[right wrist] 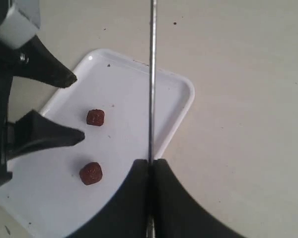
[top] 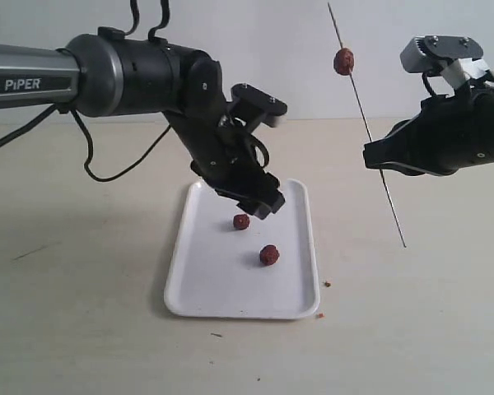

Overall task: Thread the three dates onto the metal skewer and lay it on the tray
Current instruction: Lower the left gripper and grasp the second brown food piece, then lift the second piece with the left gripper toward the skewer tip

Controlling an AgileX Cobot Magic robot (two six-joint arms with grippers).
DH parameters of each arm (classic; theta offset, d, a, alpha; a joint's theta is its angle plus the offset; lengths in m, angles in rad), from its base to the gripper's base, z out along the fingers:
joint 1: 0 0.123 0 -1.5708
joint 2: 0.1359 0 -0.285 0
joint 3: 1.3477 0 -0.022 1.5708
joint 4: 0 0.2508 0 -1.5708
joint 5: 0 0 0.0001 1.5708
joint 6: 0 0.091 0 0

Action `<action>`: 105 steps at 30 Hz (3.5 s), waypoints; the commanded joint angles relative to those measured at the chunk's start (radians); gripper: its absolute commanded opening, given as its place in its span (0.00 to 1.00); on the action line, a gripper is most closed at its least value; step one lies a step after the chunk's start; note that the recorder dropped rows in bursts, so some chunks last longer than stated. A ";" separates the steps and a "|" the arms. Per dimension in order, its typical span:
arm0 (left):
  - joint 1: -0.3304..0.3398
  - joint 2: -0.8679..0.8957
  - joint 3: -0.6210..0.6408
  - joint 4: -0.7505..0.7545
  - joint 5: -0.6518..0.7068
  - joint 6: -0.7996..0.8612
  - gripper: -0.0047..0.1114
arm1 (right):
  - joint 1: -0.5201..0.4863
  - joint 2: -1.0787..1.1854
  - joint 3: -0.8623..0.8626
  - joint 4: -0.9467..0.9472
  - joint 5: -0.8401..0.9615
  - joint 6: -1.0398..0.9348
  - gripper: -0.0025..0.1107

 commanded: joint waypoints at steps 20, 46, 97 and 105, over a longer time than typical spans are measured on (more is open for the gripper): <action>-0.121 0.089 -0.007 0.092 0.044 -0.148 0.65 | -0.006 -0.009 0.002 0.000 0.002 -0.013 0.02; -0.131 0.126 -0.007 0.090 0.010 -0.142 0.38 | -0.006 -0.009 0.002 0.004 -0.001 -0.013 0.02; 0.234 -0.075 -0.007 -1.008 -0.166 0.122 0.27 | -0.004 0.040 0.002 0.000 0.153 0.001 0.02; 0.307 -0.074 -0.007 -1.246 -0.213 0.172 0.27 | -0.004 0.112 0.002 0.007 0.271 -0.047 0.02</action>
